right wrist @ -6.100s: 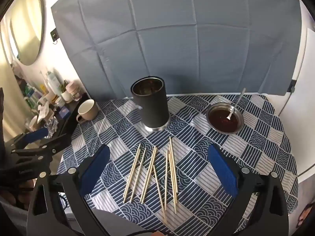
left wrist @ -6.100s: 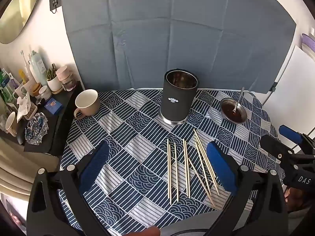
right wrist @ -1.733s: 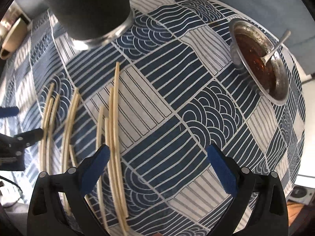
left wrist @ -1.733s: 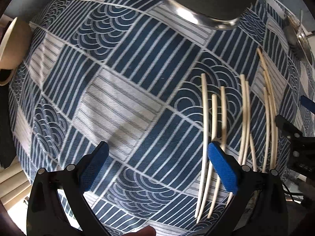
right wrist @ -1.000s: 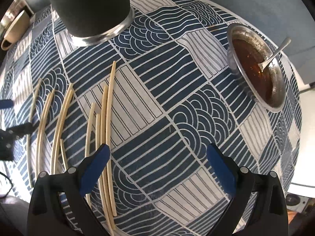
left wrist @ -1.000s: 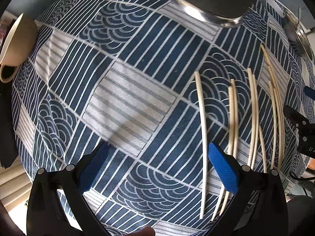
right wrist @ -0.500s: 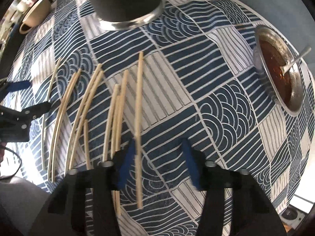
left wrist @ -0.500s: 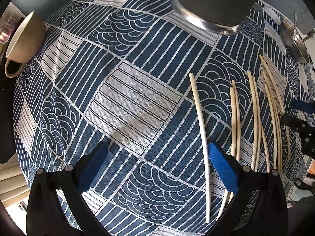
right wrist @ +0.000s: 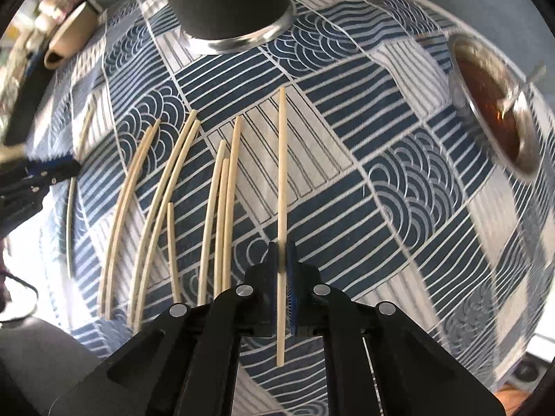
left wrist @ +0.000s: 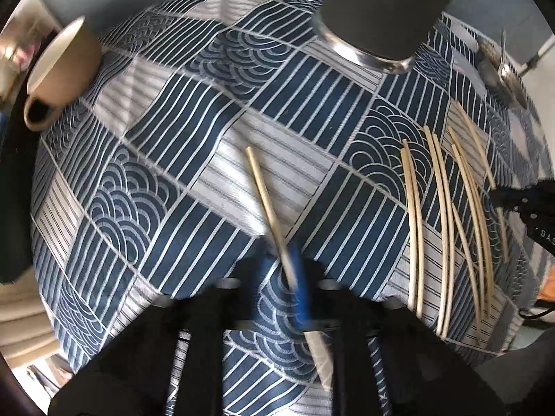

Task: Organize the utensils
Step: 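Close the right gripper on one wooden stick while the left gripper grasps another, then lift both held sticks upright and carry them over the black holder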

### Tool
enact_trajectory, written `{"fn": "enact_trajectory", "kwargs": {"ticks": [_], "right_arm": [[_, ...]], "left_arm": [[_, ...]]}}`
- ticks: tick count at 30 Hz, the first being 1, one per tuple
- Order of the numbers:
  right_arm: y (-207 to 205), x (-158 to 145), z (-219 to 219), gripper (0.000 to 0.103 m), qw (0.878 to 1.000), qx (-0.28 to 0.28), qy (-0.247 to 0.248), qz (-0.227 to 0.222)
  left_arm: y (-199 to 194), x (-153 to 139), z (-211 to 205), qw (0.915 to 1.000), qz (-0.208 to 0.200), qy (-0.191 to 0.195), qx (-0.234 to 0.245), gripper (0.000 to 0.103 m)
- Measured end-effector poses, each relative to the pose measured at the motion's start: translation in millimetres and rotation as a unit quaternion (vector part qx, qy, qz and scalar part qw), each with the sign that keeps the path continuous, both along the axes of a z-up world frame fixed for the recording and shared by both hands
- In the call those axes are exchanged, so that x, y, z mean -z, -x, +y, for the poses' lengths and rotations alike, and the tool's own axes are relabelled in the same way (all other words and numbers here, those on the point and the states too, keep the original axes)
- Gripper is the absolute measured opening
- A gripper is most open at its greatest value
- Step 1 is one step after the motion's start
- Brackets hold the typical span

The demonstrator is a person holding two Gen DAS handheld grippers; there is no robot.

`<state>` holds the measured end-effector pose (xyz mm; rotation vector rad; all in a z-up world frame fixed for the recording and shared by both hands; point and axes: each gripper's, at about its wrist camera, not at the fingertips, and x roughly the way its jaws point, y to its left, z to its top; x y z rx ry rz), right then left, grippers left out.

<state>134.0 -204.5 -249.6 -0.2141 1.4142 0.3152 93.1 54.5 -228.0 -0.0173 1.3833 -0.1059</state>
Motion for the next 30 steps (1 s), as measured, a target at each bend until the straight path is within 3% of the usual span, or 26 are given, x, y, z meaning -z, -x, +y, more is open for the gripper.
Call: {"fn": "enact_trajectory", "kwargs": {"ticks": [3, 6, 7, 8, 11, 14, 20, 26, 27, 30], "right_arm": [[5.6, -1.8, -10.5, 0.005, 0.999, 0.027, -0.042, 0.011], [14.8, -9.5, -21.8, 0.005, 0.996, 0.039, -0.08, 0.009], [21.1, -14.9, -23.0, 0.005, 0.995, 0.038, -0.089, 0.006], [25.1, -19.6, -22.4, 0.005, 0.995, 0.034, -0.094, 0.0], [38.1, -37.5, -19.4, 0.005, 0.993, 0.015, -0.114, -0.022], [44.8, -55.3, -12.6, 0.005, 0.99, -0.008, -0.13, -0.053], [35.7, -103.6, 9.8, 0.005, 0.978, -0.042, -0.177, -0.106], [22.3, -148.7, 20.6, 0.005, 0.963, -0.069, -0.198, -0.167], [18.2, -155.8, 21.5, 0.005, 0.961, -0.07, -0.2, -0.178], [8.7, -174.7, 22.8, 0.005, 0.956, -0.071, -0.194, -0.211]], "left_arm": [[8.6, -1.0, 14.2, 0.9992, 0.011, 0.036, -0.016, 0.005], [23.2, -3.8, 16.6, 0.9986, 0.022, 0.048, -0.009, 0.004], [26.3, -3.8, 18.5, 0.9987, 0.022, 0.047, -0.004, 0.004], [31.7, -6.3, 16.9, 0.998, 0.054, 0.029, -0.013, 0.004], [50.1, -19.3, 13.5, 0.9985, 0.048, 0.025, -0.01, 0.004], [55.9, -45.0, 16.0, 0.999, 0.034, 0.026, -0.009, 0.004], [47.3, -104.4, -1.5, 0.9992, -0.031, 0.025, 0.008, 0.0], [5.7, -154.7, -12.1, 0.9958, -0.087, 0.026, 0.013, 0.0], [-15.2, -156.5, -18.2, 0.9953, -0.092, 0.024, 0.016, 0.0], [-27.9, -167.4, -25.0, 0.9937, -0.109, 0.008, 0.026, 0.0]]}}
